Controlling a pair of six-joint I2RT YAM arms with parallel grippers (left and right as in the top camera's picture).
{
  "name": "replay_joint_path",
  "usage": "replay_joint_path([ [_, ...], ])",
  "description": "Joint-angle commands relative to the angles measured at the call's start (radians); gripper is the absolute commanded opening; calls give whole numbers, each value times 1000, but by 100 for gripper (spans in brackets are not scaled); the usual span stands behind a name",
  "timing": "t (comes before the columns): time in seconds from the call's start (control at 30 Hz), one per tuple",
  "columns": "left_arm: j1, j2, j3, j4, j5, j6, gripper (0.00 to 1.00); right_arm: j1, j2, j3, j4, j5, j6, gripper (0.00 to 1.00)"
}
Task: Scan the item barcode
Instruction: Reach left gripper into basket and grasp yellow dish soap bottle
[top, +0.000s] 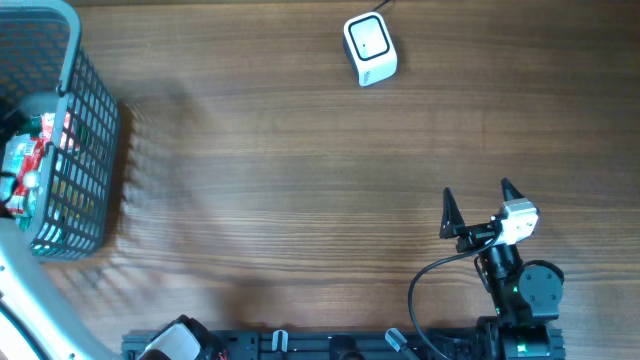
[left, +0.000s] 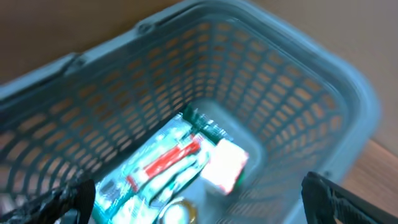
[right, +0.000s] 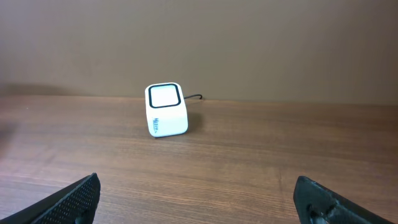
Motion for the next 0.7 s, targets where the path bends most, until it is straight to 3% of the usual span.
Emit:
replay_joint_path([
  [0.0, 52, 62, 15, -47, 42, -83, 100, -5, -2, -1, 4, 2, -3, 100],
  [0.37, 62, 291, 15, -174, 33, -66, 100, -5, -2, -1, 4, 2, -3, 100],
  [0.67, 62, 383, -24, -175, 38, 142, 99, -5, -2, -1, 4, 2, -3, 100],
])
